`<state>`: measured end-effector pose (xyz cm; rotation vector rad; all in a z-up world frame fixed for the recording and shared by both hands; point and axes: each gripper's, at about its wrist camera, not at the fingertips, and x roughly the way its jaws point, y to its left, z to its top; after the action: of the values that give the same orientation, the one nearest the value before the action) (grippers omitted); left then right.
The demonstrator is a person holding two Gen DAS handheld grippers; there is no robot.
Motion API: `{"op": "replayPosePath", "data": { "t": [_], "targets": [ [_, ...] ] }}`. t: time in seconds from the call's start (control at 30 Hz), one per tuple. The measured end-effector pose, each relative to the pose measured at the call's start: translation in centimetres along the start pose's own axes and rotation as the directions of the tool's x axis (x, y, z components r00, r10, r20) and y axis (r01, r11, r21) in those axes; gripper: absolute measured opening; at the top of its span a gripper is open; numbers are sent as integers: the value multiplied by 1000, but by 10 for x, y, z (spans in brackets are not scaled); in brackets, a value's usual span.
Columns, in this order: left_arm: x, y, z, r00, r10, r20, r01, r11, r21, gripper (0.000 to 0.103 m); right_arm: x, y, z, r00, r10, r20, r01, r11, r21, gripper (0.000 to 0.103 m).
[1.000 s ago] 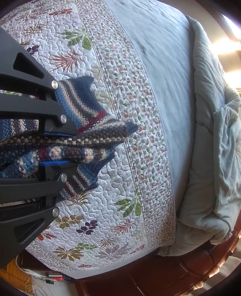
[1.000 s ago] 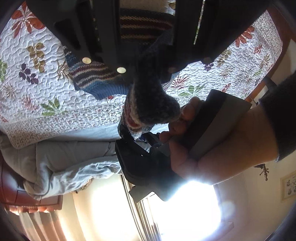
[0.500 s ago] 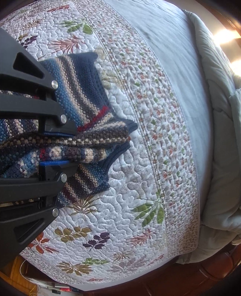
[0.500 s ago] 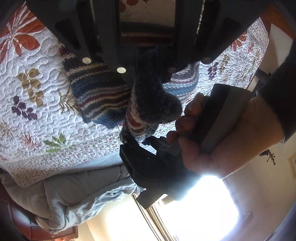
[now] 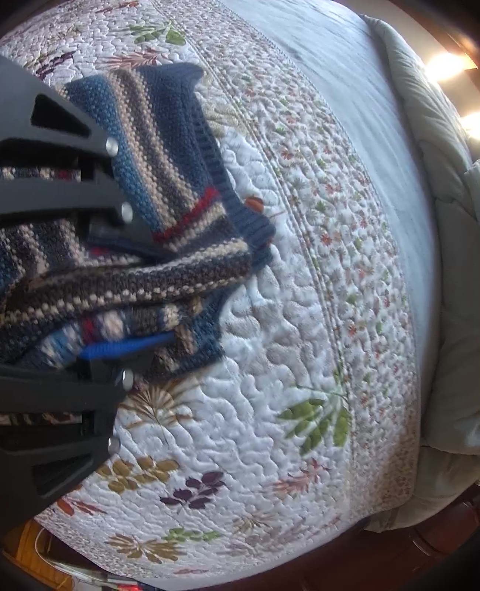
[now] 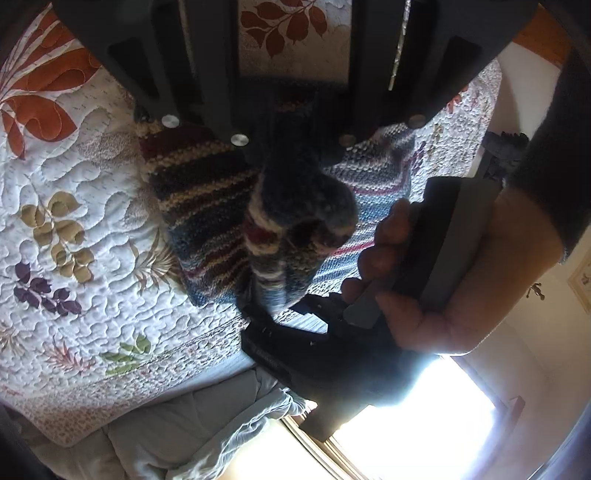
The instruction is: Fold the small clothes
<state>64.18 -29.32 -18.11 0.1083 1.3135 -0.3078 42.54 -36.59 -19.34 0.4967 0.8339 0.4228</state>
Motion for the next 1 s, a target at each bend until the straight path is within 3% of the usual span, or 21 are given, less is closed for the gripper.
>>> {"op": "replayPosePath", "data": {
  "t": [0.03, 0.1, 0.13, 0.17, 0.2, 0.27, 0.33, 0.4, 0.47, 0.53, 0.6, 0.73, 0.8, 0.83, 0.87, 0.93, 1.0],
  "targets": [
    [-4, -1, 1, 1000, -12, 15, 12, 1000, 0, 63, 0, -3, -1, 1000, 9, -10, -9, 1000, 6, 22],
    [-21, -1, 2, 996, -61, 66, 61, 998, -3, 70, 0, -13, -3, 998, 53, -45, -51, 998, 45, 41],
    [-28, 1, 3, 993, -79, 85, 80, 997, -6, 71, -2, -19, -3, 996, 74, -50, -70, 995, 74, 70],
    [-42, 5, 1, 987, -101, 123, 103, 995, -13, 72, -8, -27, -4, 995, 91, -34, -87, 990, 109, 87],
    [-53, 10, -3, 981, -115, 153, 119, 993, -17, 74, -12, -34, -4, 995, 97, -22, -93, 987, 134, 88],
    [-76, 22, -23, 965, -163, 207, 168, 986, -6, 78, -19, -53, -2, 984, 176, -13, -169, 961, 218, 87],
    [-90, 36, -50, 946, -218, 241, 223, 975, 5, 79, -17, -73, 1, 960, 278, -21, -256, 910, 327, 87],
    [-104, 59, -94, 913, -290, 288, 301, 953, 5, 80, -11, -89, 3, 943, 332, -30, -288, 857, 427, 87],
    [-116, 78, -131, 883, -325, 338, 341, 940, 11, 81, -5, -95, 10, 925, 378, -40, -319, 829, 458, 88],
    [-119, 93, -165, 861, -353, 366, 376, 927, 11, 84, 4, -94, 22, 916, 392, -91, -312, 835, 454, 88],
    [-116, 108, -195, 853, -364, 374, 389, 921, 10, 84, 17, -90, 34, 906, 388, -171, -278, 849, 449, 88],
    [-102, 123, -233, 853, -377, 361, 411, 911, -19, 84, 37, -76, 67, 897, 349, -270, -225, 888, 402, 87],
    [-97, 125, -239, 856, -381, 350, 414, 910, -21, 84, 53, -65, 80, 883, 325, -340, -189, 907, 376, 86],
    [-94, 126, -240, 859, -378, 346, 412, 911, -26, 84, 59, -60, 84, 875, 310, -372, -171, 916, 363, 80],
    [-93, 126, -242, 859, -379, 345, 415, 909, -33, 84, 64, -53, 89, 868, 287, -405, -154, 931, 330, 61],
    [-91, 126, -244, 852, -399, 339, 435, 900, -33, 84, 66, -41, 95, 866, 243, -437, -134, 955, 265, 37],
    [-94, 123, -242, 845, -412, 340, 445, 895, -22, 84, 55, -26, 102, 883, 190, -430, -115, 974, 194, 29]
  ]
}}
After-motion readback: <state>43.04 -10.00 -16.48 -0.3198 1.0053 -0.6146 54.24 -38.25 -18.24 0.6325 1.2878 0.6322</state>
